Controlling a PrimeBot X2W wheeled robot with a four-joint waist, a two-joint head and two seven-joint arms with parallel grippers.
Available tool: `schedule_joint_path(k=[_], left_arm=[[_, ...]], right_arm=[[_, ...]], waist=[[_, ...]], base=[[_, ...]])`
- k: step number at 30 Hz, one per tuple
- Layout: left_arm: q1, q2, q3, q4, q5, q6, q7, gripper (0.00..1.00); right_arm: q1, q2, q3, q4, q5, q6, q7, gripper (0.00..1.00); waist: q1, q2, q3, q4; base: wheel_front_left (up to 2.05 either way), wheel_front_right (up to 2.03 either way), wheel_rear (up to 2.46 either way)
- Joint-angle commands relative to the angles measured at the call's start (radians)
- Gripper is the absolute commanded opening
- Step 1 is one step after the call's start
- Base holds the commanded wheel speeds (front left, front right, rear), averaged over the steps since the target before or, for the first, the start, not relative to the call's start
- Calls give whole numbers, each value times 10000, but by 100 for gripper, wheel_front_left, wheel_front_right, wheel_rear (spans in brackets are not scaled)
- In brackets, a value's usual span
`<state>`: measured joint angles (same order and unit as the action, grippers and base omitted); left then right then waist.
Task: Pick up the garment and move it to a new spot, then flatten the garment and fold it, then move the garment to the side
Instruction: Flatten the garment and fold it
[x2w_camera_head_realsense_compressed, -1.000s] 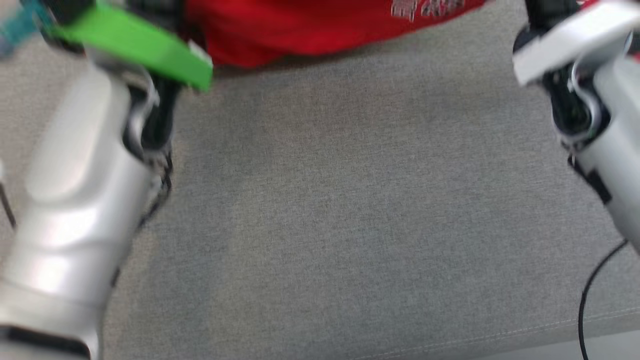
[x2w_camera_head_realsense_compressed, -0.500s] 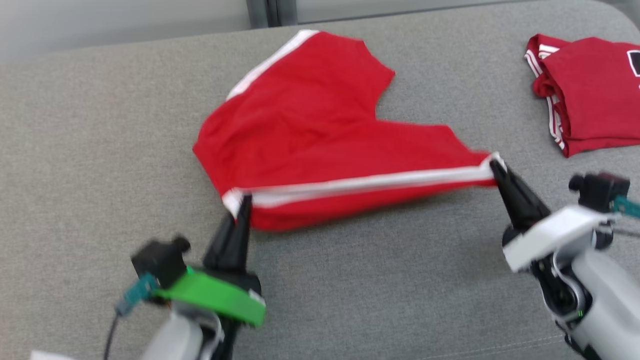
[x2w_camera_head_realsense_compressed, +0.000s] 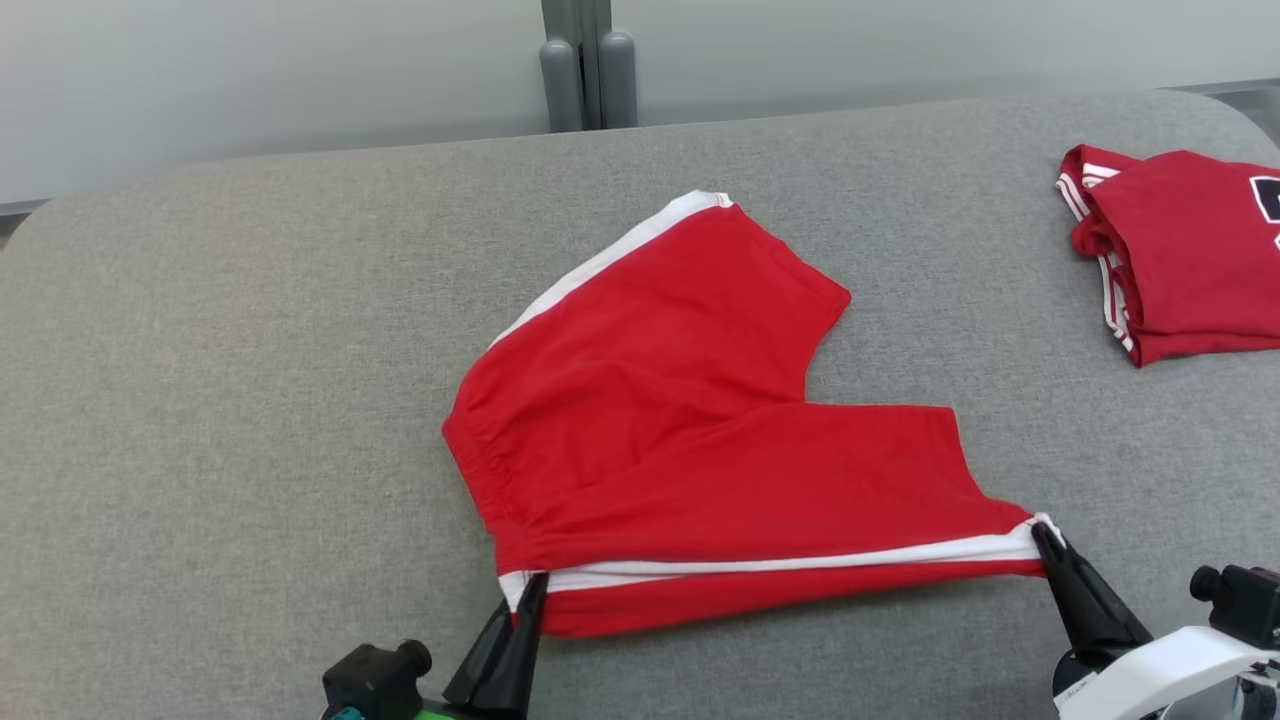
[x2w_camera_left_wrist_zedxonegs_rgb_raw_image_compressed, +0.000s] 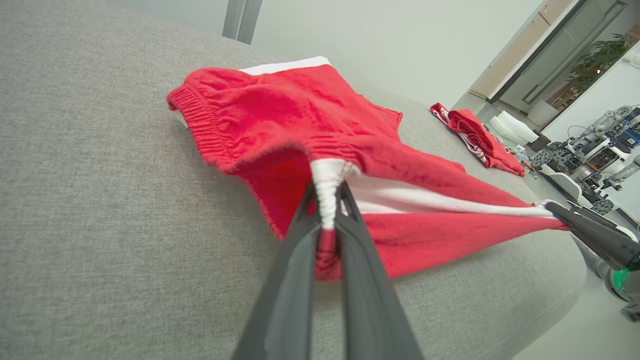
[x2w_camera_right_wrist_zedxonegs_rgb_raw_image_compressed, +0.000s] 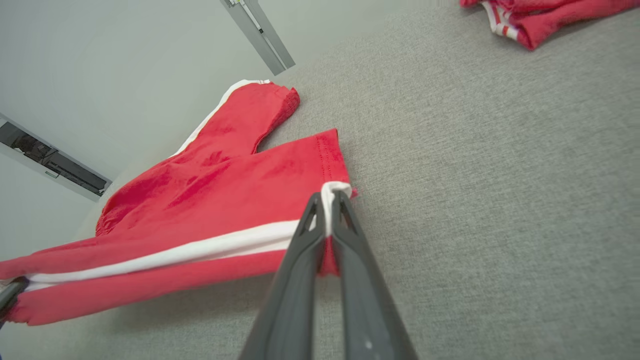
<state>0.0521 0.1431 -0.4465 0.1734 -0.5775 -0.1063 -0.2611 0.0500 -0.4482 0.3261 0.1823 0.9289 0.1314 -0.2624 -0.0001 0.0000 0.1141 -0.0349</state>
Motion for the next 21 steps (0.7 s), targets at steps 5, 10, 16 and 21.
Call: schedule_joint_path(k=[5, 10, 16, 21], left_arm=[[-429, -112, -137, -14, 237, -146, -50, 0], [-1191, -254, -119, -28, 286, -207, -51, 0], [-2585, -428, -224, 257, 287, -242, -51, 0], [-3971, -652, -388, 854, -16, -247, -42, 0]], right_arm=[[-493, -86, -360, -161, -513, -16, -20, 0], [-1678, -336, -670, 102, -780, -16, 171, 0], [-4018, -610, -589, 713, -1048, -16, 614, 0], [-6284, -589, -13, 1897, -1232, -16, 1232, 0]], waist=[[1, 0, -56, 141], [1, 0, 235, 505], [1, 0, 1014, 1202], [1, 0, 1815, 1949]], base=[[0, 0, 0], [0, 0, 0], [0, 0, 0], [0, 0, 0]])
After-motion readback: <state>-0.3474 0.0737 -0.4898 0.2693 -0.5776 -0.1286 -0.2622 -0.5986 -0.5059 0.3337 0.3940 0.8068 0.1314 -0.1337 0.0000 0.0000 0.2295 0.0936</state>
